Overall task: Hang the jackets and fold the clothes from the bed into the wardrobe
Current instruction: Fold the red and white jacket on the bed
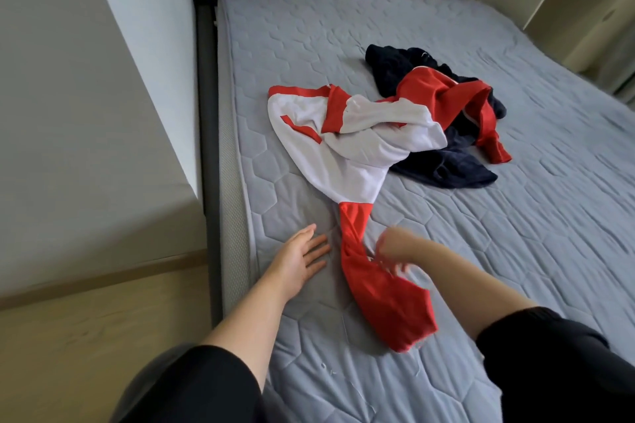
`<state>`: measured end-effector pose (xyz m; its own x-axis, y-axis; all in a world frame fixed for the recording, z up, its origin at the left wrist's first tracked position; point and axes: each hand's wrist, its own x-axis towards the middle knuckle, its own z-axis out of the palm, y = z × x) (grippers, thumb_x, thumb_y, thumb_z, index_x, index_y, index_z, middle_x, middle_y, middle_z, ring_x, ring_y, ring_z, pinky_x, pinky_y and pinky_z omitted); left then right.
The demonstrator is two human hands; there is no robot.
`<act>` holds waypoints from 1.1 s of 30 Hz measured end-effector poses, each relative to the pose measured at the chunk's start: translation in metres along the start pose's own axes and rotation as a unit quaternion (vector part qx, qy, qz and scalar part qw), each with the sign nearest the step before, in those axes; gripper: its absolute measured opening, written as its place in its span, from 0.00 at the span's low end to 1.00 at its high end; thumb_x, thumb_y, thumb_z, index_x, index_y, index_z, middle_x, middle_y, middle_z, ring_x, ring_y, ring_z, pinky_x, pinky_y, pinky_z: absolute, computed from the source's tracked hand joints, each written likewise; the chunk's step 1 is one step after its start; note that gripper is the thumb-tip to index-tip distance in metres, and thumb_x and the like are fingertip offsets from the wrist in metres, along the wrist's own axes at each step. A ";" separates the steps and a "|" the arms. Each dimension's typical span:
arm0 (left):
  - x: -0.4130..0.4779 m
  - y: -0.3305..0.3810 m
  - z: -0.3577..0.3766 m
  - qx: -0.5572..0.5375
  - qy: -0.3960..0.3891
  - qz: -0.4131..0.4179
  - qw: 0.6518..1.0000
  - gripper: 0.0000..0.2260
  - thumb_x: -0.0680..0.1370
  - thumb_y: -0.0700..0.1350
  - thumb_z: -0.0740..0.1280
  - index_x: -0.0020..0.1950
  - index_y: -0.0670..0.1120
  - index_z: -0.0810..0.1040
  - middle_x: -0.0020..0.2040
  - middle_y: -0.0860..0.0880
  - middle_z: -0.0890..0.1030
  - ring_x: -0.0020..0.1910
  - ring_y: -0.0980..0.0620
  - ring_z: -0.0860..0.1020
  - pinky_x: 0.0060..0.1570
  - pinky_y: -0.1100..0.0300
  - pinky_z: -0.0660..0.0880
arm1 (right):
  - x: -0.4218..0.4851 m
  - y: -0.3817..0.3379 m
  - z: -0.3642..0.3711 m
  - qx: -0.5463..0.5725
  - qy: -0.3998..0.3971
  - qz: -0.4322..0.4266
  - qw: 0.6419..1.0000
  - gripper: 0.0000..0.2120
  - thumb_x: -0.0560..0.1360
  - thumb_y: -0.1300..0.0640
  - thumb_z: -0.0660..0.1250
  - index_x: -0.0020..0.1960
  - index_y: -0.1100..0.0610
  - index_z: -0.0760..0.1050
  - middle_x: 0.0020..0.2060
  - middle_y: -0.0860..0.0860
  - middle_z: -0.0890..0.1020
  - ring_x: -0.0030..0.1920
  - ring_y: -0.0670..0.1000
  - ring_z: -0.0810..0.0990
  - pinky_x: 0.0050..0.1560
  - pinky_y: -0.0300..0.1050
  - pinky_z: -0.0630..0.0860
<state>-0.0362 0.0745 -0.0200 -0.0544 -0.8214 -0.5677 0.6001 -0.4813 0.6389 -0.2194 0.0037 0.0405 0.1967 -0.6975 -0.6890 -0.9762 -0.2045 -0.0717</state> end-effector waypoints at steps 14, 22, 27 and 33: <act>0.007 0.007 -0.006 -0.083 0.023 -0.021 0.996 0.15 0.82 0.47 0.57 0.69 0.50 0.69 0.65 0.45 0.75 0.59 0.47 0.77 0.50 0.54 0.74 | 0.057 -0.036 -0.028 0.526 0.288 0.041 0.799 0.14 0.69 0.66 0.71 0.53 0.61 0.74 0.42 0.56 0.78 0.42 0.53 0.76 0.40 0.44 0.72; 0.010 0.014 -0.004 -0.124 0.056 -0.008 0.991 0.17 0.81 0.48 0.58 0.65 0.42 0.74 0.56 0.43 0.80 0.53 0.45 0.79 0.53 0.53 0.75 | -0.001 -0.035 -0.005 -0.011 -0.118 -0.176 0.977 0.10 0.75 0.60 0.65 0.54 0.62 0.80 0.45 0.55 0.80 0.42 0.47 0.72 0.37 0.33 0.68; 0.006 0.011 -0.009 -0.010 0.139 0.032 0.990 0.12 0.77 0.38 0.64 0.59 0.38 0.78 0.55 0.36 0.81 0.53 0.39 0.80 0.57 0.43 0.76 | -0.008 -0.028 0.006 -0.017 0.035 -0.168 0.985 0.07 0.72 0.57 0.64 0.42 0.56 0.80 0.40 0.53 0.82 0.40 0.49 0.75 0.44 0.44 0.74; -0.003 0.021 -0.015 0.035 0.160 0.054 0.985 0.13 0.76 0.37 0.61 0.58 0.41 0.79 0.52 0.38 0.82 0.51 0.40 0.81 0.47 0.50 0.80 | -0.005 -0.032 0.008 0.170 0.543 -0.134 0.811 0.06 0.69 0.60 0.70 0.37 0.60 0.76 0.35 0.56 0.78 0.37 0.55 0.74 0.38 0.47 0.68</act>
<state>-0.0114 0.0718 -0.0130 0.2680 -0.7354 -0.6224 0.5323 -0.4254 0.7319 -0.1896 0.0198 0.0404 0.1892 -0.8907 0.4134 -0.8178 -0.3760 -0.4357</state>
